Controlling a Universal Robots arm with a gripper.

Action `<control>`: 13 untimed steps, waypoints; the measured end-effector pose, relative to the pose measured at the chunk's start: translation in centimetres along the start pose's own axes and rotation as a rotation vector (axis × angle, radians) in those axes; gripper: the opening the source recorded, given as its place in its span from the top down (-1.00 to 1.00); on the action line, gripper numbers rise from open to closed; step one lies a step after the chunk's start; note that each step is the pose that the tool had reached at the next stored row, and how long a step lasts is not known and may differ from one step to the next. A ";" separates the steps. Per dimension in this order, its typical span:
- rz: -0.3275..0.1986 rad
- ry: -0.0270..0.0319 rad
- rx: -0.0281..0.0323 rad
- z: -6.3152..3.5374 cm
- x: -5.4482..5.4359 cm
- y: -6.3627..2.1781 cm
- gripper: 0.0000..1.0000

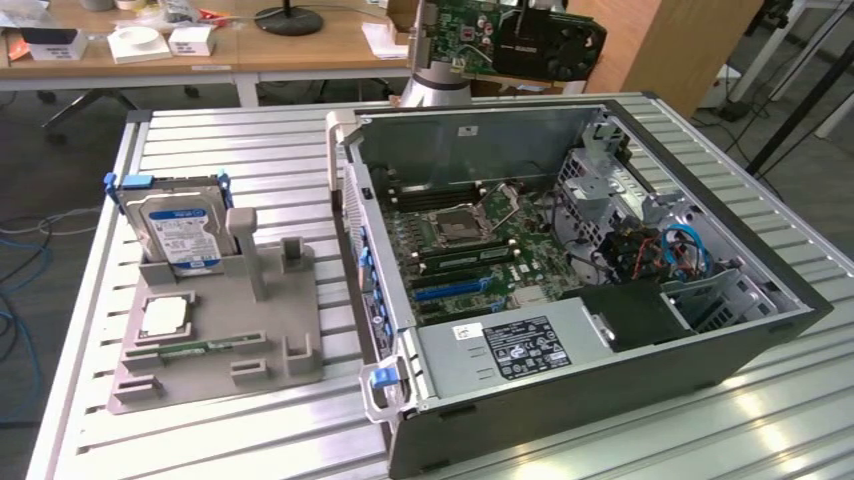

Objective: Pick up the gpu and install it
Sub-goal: 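Insert the gpu into the slot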

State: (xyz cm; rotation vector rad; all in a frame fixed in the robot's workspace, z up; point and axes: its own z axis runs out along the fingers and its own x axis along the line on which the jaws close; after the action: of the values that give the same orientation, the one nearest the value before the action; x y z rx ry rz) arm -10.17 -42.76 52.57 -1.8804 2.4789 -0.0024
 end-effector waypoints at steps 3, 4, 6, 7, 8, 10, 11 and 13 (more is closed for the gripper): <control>0.000 0.0001 -0.0001 0.00 0.0 0.00 0.48; 0.000 0.0001 -0.0001 0.00 0.0 0.00 0.48; 0.000 -0.0003 0.0000 0.10 0.0 0.00 0.48; 0.000 -0.0004 0.0000 0.19 0.0 0.01 0.48; 0.000 -0.0004 -0.0001 0.29 0.0 0.01 0.48; 0.000 -0.0006 -0.0001 0.52 0.0 0.01 0.48; 0.000 -0.0005 -0.0001 0.63 0.0 0.01 0.48; 0.000 -0.0006 -0.0001 0.90 0.0 0.02 0.48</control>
State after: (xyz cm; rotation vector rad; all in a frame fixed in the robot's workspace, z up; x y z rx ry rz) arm -10.17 -42.76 51.67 -1.8802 2.4785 -0.0017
